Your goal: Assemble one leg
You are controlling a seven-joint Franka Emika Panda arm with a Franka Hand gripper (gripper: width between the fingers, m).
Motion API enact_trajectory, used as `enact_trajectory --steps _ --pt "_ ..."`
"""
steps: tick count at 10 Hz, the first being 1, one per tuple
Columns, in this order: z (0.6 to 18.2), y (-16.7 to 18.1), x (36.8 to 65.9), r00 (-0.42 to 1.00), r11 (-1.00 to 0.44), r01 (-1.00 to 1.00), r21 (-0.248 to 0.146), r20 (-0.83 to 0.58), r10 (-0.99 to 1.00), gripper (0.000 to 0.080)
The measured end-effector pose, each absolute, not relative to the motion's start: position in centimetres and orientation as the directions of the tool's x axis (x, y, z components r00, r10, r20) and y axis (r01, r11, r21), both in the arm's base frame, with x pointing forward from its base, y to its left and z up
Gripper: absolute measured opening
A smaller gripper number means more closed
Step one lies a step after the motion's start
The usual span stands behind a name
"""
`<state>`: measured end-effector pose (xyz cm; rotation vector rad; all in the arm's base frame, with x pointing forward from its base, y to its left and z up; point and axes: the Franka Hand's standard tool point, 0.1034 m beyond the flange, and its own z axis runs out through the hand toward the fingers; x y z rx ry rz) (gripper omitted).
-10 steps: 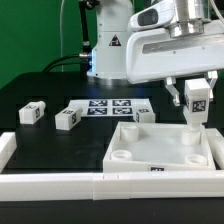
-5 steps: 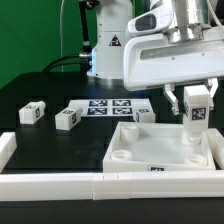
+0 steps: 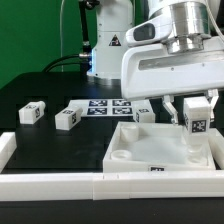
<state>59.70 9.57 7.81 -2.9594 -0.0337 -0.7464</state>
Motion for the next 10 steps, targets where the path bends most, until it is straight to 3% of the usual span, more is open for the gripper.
enact_trajectory --steps 10 --pt "7.26 9.35 60.3 0.851 -0.997 0.035 -0.067 0.524 -0.005 0.029"
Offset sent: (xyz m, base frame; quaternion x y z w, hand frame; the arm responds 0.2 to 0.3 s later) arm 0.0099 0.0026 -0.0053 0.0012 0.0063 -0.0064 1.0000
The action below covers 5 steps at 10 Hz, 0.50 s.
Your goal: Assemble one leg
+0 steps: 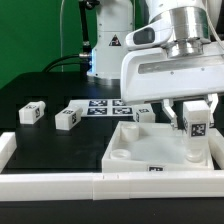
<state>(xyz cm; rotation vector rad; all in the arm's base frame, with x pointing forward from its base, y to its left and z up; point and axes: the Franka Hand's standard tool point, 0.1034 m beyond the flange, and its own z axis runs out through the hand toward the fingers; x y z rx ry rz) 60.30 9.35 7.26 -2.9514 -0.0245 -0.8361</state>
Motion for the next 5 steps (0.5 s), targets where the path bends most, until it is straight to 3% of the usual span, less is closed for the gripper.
enact_trajectory --steps 5 --pt "5.6 8.6 59.8 0.852 -0.998 0.022 -0.058 0.523 -0.012 0.029"
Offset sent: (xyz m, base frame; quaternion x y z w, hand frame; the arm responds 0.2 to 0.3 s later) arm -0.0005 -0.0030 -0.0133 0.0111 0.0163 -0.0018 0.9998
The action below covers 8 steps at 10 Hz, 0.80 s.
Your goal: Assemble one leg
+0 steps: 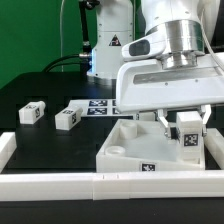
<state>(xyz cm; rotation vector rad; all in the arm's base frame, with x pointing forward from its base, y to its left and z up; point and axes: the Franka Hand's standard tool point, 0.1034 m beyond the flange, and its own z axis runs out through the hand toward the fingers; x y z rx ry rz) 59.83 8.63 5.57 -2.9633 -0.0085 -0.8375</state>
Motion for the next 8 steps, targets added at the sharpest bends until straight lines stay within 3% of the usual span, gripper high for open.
enact_trajectory --steps 4,6,8 --pt "5.27 8.6 59.53 0.859 -0.998 0.022 -0.059 0.511 -0.011 0.0329" --pt "5.26 8.6 59.53 0.859 -0.998 0.022 -0.059 0.511 -0.011 0.0621" --pt "5.24 8.6 59.52 0.86 -0.998 0.022 -0.059 0.511 -0.011 0.0641"
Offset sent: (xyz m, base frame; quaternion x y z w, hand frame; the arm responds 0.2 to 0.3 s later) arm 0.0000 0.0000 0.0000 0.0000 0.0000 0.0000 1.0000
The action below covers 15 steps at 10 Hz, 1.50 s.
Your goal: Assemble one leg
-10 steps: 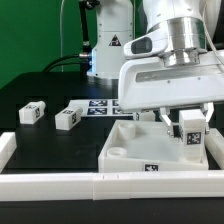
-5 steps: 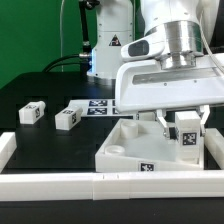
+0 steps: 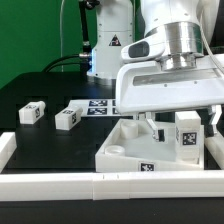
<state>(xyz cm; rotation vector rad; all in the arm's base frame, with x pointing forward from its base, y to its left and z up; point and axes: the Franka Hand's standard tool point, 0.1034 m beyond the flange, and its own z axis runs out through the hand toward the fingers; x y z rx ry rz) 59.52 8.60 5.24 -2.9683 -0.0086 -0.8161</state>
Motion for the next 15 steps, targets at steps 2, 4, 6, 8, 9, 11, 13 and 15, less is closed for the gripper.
enact_trajectory --steps 2,4,6,8,9,11,13,15 --pt "5.2 8.6 59.5 0.86 -0.998 0.022 -0.059 0.511 -0.011 0.0648" --pt "5.3 8.7 59.5 0.864 -0.998 0.022 -0.062 0.504 -0.012 0.0649" --pt "7.2 8.9 60.0 0.868 -0.997 0.028 -0.073 0.497 -0.012 0.0649" --pt "8.8 9.4 60.4 0.872 -0.996 0.038 -0.083 0.49 -0.008 0.0649" --pt "8.5 9.3 60.3 0.873 -0.996 0.036 -0.082 0.488 -0.008 0.0649" --pt "8.2 9.3 60.2 0.888 -0.995 0.037 -0.09 0.46 -0.008 0.0649" --pt "7.9 9.1 61.1 0.959 -0.99 0.023 -0.141 0.283 -0.018 0.0649" --pt "8.0 8.8 61.2 0.997 -0.984 0.001 -0.178 0.08 -0.013 0.0649"
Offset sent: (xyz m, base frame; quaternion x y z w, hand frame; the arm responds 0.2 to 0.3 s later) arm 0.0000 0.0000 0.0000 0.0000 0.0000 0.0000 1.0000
